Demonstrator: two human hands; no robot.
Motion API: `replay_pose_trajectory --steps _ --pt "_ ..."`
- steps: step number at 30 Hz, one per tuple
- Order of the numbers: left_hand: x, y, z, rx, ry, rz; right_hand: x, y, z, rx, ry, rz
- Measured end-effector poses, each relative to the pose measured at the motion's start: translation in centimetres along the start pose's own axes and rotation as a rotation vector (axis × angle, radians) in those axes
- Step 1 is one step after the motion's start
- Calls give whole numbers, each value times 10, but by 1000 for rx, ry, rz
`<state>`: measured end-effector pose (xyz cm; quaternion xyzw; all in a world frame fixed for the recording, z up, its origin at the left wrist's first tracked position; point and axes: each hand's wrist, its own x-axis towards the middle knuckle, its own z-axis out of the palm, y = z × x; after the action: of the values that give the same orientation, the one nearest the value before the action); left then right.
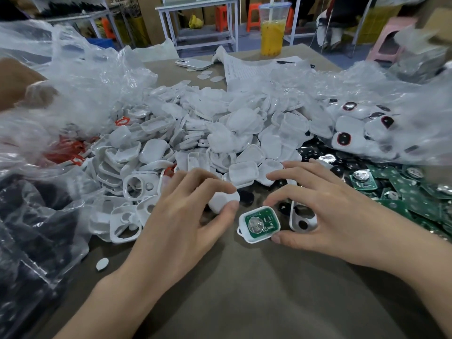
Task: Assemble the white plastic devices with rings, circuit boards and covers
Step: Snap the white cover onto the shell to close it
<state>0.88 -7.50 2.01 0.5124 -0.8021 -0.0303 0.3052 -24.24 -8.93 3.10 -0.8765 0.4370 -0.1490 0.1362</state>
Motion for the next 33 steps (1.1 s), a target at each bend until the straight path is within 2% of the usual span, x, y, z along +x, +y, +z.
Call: replay_pose_trajectory --steps 4,8,20,33 --pt "-2 5 2 -53 -101 114 1 0 0 -3 6 4" --pt "-1 5 4 -47 -110 156 1 1 1 4 23 5" --pt "-1 3 7 -18 -128 198 2 3 3 1 41 6" --pt "-1 4 6 -44 -170 161 3 2 1 1 19 11"
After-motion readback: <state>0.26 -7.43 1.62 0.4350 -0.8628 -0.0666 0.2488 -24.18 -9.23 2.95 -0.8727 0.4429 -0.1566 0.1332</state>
